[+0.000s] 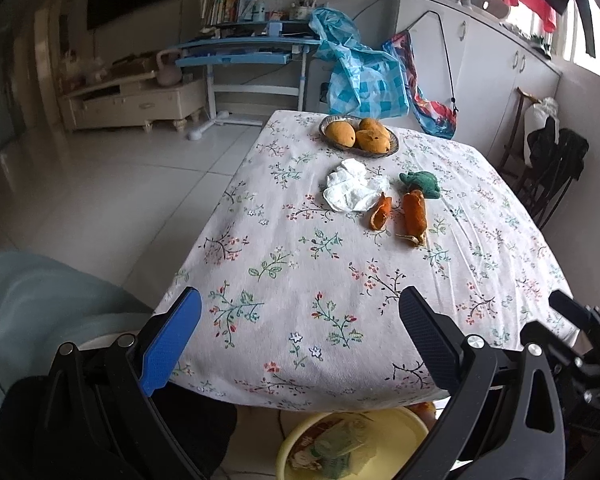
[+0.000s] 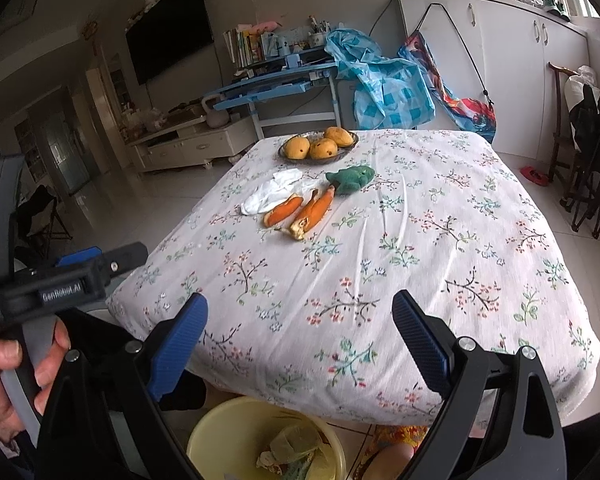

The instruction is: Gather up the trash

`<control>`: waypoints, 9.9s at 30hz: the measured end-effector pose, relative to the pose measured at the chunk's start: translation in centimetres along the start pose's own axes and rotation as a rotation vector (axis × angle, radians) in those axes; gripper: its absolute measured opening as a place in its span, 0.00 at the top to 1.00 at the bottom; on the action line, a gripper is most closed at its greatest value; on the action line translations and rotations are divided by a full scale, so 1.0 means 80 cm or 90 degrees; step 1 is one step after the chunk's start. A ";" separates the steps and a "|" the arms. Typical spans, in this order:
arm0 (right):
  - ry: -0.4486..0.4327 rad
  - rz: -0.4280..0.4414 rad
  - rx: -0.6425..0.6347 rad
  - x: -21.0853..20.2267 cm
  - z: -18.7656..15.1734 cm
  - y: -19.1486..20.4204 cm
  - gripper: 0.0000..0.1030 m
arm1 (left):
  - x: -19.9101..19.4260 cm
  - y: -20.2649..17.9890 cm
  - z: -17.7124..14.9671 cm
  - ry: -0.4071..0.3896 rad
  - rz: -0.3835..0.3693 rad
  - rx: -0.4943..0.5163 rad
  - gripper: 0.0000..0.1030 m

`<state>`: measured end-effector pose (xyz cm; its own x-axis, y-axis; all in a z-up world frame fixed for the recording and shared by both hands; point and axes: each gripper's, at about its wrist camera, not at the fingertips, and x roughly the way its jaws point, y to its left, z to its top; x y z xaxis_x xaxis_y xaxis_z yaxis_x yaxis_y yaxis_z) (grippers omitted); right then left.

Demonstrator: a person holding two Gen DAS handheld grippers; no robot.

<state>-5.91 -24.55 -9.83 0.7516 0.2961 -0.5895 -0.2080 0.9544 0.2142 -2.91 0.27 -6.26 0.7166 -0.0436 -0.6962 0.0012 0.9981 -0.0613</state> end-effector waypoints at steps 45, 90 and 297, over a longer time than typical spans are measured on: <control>0.038 -0.001 -0.019 0.096 0.062 -0.003 0.13 | 0.049 -0.012 0.043 0.014 0.026 0.005 0.07; 0.127 -0.031 -0.007 0.192 0.086 -0.022 0.54 | 0.175 -0.041 0.136 0.064 0.016 0.009 0.07; 0.145 0.035 -0.029 0.001 -0.096 0.055 0.36 | -0.041 0.003 -0.066 0.002 -0.026 0.007 0.16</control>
<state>-11.58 -20.06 -14.93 0.5789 0.3433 -0.7396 -0.2763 0.9360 0.2183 -8.91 0.45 -7.80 0.7134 -0.0851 -0.6955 0.0384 0.9959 -0.0825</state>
